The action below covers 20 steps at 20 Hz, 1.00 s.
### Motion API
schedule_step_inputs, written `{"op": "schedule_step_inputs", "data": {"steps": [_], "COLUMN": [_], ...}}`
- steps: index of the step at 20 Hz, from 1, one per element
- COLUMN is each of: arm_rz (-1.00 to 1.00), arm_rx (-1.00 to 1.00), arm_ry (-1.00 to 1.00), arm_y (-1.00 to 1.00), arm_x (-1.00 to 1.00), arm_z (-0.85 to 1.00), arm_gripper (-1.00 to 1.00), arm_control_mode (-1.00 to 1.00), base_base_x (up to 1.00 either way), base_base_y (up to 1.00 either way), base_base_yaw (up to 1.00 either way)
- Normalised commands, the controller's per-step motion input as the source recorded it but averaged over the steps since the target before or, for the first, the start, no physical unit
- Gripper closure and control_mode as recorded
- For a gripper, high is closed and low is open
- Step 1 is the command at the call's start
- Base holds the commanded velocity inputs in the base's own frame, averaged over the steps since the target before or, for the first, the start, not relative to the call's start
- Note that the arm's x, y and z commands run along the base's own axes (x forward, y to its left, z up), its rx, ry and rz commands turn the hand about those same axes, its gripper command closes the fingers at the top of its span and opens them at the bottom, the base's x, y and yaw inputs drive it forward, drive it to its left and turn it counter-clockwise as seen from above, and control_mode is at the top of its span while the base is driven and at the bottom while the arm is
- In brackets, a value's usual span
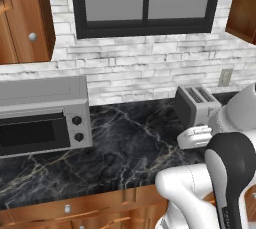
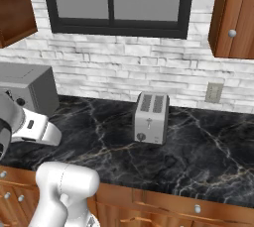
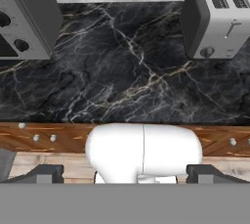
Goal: Four empty soda cans are scattered around the kitchen. Gather all the cans and cluster them next to the stove for recycling.
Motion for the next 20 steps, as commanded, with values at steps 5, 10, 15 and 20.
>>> {"op": "schedule_step_inputs", "data": {"steps": [5,10,15,20], "arm_rz": [0.00,0.00,0.00,0.00], "arm_rx": [0.00,0.00,0.00,0.00], "arm_ry": [0.00,0.00,0.00,0.00], "arm_y": [0.06,0.01,0.00,0.00], "arm_x": [-0.13,-0.04,0.00,0.00], "arm_z": [0.00,0.00,0.00,0.00], "arm_gripper": [-1.00,-1.00,-1.00,-1.00], "arm_control_mode": [-1.00,1.00,1.00,1.00], "base_base_x": [0.00,-0.09,-0.27,-0.15], "base_base_y": [0.00,0.00,0.01,0.36], "base_base_yaw": [0.00,0.00,0.00,0.00]}}
